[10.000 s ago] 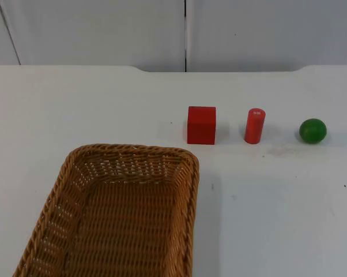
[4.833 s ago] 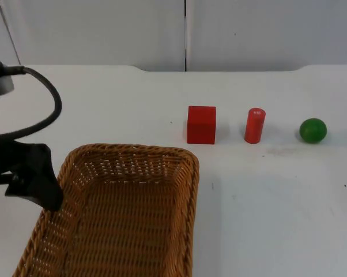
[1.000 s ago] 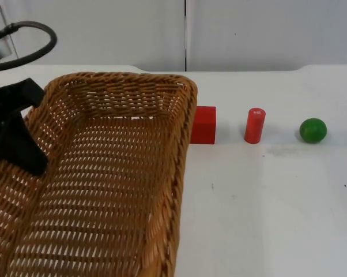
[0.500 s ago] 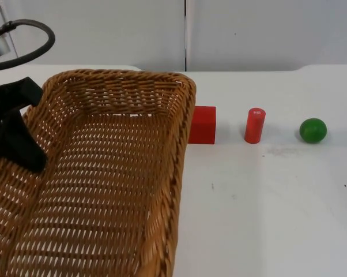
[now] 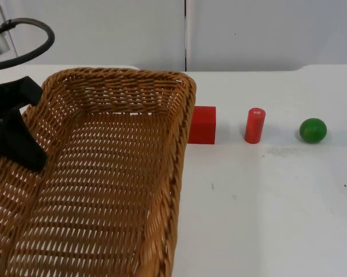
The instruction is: Pick up the basket with the left hand and place the object to the left of the red cylinder into the basket with the right hand.
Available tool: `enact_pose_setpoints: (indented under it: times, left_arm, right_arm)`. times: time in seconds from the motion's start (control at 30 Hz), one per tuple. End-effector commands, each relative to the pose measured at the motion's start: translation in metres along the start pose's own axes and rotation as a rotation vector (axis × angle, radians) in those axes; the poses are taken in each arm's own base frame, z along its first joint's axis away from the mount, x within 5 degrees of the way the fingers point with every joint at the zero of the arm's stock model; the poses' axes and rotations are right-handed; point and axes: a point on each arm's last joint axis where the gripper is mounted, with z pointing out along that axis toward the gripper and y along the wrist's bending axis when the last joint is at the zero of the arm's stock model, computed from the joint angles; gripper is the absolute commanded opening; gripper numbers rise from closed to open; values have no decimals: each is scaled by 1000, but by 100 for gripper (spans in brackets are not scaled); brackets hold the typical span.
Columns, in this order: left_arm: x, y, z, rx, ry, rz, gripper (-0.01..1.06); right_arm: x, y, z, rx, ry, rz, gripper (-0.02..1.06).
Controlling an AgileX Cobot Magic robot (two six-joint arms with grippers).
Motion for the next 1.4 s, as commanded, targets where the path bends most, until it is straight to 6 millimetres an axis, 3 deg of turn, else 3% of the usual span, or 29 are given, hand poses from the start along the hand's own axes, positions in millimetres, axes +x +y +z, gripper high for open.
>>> enact_pose_setpoints:
  times: [0.0,0.23,0.4,0.57,0.73,0.77,0.93,0.97,1.1,1.37]
  left_arm:
    - [-2,-4,-4,27,-23,-8,0]
    - [-3,-4,-4,25,-25,-8,0]
    - [-3,-4,-4,24,-27,-8,0]
    - [-3,-4,-4,23,-29,-8,0]
    - [-3,-4,-4,21,-32,-8,0]
    - [-3,-4,-4,21,-32,-8,0]
    - [-3,-4,-4,21,-32,-8,0]
    - [-3,-4,-4,21,-32,-8,0]
    - [-3,-4,-4,23,-33,-9,0]
    - [-3,-4,-4,24,-34,-10,0]
  right_arm:
    - [-16,-2,9,1,-3,-2,105]
    - [-40,-4,38,-10,35,-74,105]
    - [-55,-2,80,-64,99,-153,105]
    - [-66,0,106,-89,124,-146,105]
    - [-78,17,144,-149,171,-266,105]
    - [-78,17,144,-149,171,-266,105]
    - [-81,40,189,-228,240,-421,105]
    - [-81,40,189,-228,240,-421,105]
    - [-75,53,221,-336,289,-511,105]
    - [-58,67,255,-488,290,-627,105]
